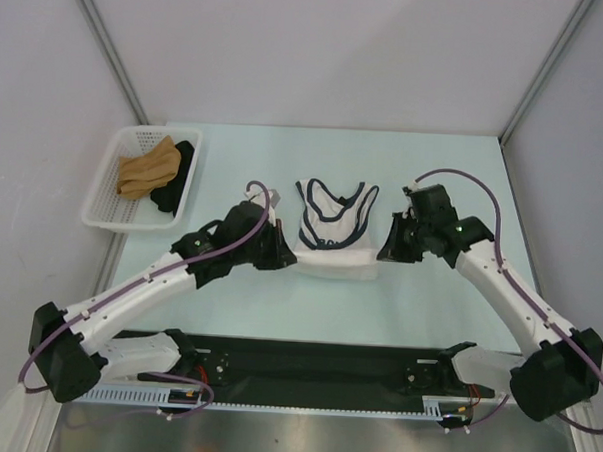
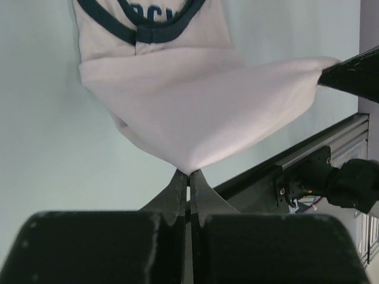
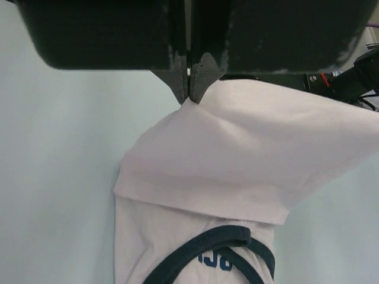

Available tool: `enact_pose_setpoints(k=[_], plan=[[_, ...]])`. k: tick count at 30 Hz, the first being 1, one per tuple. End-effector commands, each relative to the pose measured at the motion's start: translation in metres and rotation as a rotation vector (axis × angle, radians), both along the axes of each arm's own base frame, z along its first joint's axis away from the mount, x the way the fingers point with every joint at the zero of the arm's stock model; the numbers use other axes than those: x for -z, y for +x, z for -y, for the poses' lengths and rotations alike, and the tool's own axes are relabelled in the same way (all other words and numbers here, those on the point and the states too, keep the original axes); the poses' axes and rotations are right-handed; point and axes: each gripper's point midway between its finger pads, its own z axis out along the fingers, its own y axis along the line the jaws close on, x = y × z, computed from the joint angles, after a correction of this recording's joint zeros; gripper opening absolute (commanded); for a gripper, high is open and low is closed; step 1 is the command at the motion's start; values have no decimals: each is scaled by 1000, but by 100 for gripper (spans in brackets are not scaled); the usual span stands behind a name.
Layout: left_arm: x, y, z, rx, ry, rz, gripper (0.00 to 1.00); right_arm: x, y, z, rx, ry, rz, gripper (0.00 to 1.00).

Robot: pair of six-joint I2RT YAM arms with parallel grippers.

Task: Fold and stack the tank tops
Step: Fold the tank top

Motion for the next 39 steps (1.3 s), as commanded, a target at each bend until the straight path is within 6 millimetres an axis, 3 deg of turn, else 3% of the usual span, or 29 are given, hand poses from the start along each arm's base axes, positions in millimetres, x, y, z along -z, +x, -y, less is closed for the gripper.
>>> enact_pose_setpoints(k=[1, 6, 10, 13, 14, 16, 17, 23, 27, 28, 30, 31, 34, 35, 37, 39], plan=[[-29, 24, 1, 35, -14, 55, 0, -20, 28, -5, -66, 24, 58, 0], [-35, 59, 0, 30, -51, 59, 0, -24, 58, -4, -61, 32, 58, 0], [-25, 95, -3, -1, -29, 32, 0, -20, 93, -6, -45, 46, 44, 0], [-26, 119, -2, -17, -26, 35, 0, -16, 112, -5, -37, 41, 33, 0], [-14, 127, -2, -18, -3, 5, 0, -10, 122, -5, -34, 38, 17, 0], [-20, 145, -2, -29, -12, 13, 0, -6, 135, -4, -24, 36, 10, 0], [-8, 153, -1, -36, 1, -11, 0, -5, 141, -3, -19, 38, 8, 0], [-13, 203, 6, -49, -23, 3, 0, 7, 189, 6, 36, 45, -14, 0], [-1, 230, 9, -61, -8, 16, 0, 12, 213, 6, 51, 46, -16, 0], [10, 238, 9, -65, -4, 3, 0, 16, 222, 7, 58, 44, -21, 0], [8, 250, 12, -66, -11, 13, 0, 20, 229, 8, 76, 42, -24, 0], [23, 257, 12, -75, 6, -7, 1, 23, 237, 8, 85, 41, -15, 0], [29, 282, 6, -122, 28, 18, 0, 28, 251, 11, 114, 50, -4, 0], [46, 289, 5, -131, 38, -5, 0, 35, 259, 11, 121, 55, -7, 0], [44, 308, 2, -151, 20, 23, 0, 40, 273, 12, 136, 77, 8, 6], [57, 323, -2, -173, 19, 27, 1, 45, 296, 11, 145, 124, 55, 7]])
